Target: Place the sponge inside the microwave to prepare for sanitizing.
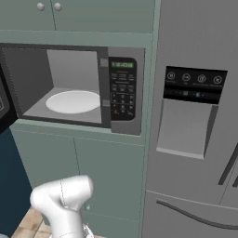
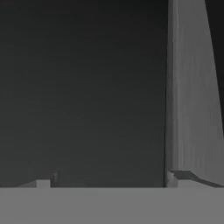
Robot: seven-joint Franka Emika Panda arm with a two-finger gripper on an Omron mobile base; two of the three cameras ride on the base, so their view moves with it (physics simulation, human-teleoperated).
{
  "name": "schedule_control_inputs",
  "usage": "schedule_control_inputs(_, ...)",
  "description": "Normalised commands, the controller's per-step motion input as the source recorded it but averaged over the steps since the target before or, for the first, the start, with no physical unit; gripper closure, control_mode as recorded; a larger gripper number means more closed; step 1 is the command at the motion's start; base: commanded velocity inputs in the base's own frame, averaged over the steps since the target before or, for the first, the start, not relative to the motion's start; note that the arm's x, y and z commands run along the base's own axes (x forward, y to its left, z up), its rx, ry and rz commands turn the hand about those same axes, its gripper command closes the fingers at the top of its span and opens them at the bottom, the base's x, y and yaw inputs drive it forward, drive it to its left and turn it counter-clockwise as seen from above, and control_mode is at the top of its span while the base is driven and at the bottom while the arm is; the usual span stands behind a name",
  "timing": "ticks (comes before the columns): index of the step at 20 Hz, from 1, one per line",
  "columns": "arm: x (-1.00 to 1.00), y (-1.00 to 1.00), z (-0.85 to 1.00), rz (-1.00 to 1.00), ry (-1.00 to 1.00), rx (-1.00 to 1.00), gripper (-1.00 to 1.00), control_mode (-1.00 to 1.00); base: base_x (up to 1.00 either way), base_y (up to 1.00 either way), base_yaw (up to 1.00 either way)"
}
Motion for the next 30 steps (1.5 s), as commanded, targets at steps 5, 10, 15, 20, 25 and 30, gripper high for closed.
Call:
schedule_control_inputs(5, 0.23, -0.55, 0.18, -0.02, 0.05, -0.11, -1.0, -1.0, 0.0, 0.0, 0.0)
schedule_control_inputs(10, 0.08, -0.67, 0.23, 0.01, 0.14, -0.07, -1.0, -1.0, 0.0, 0.0, 0.0)
schedule_control_inputs(15, -0.02, -0.65, 0.19, 0.03, 0.05, -0.15, -1.0, -1.0, 0.0, 0.0, 0.0)
schedule_control_inputs(20, -0.01, -0.58, 0.02, 0.0, 0.0, -0.33, -1.0, -1.0, 0.0, 0.0, 0.0)
schedule_control_inputs(25, 0.0, -0.55, 0.0, 0.0, -0.05, -0.42, -1.0, -1.0, 0.0, 0.0, 0.0)
schedule_control_inputs(30, 0.0, -0.53, 0.0, 0.0, -0.15, -0.47, -1.0, -1.0, 0.0, 0.0, 0.0)
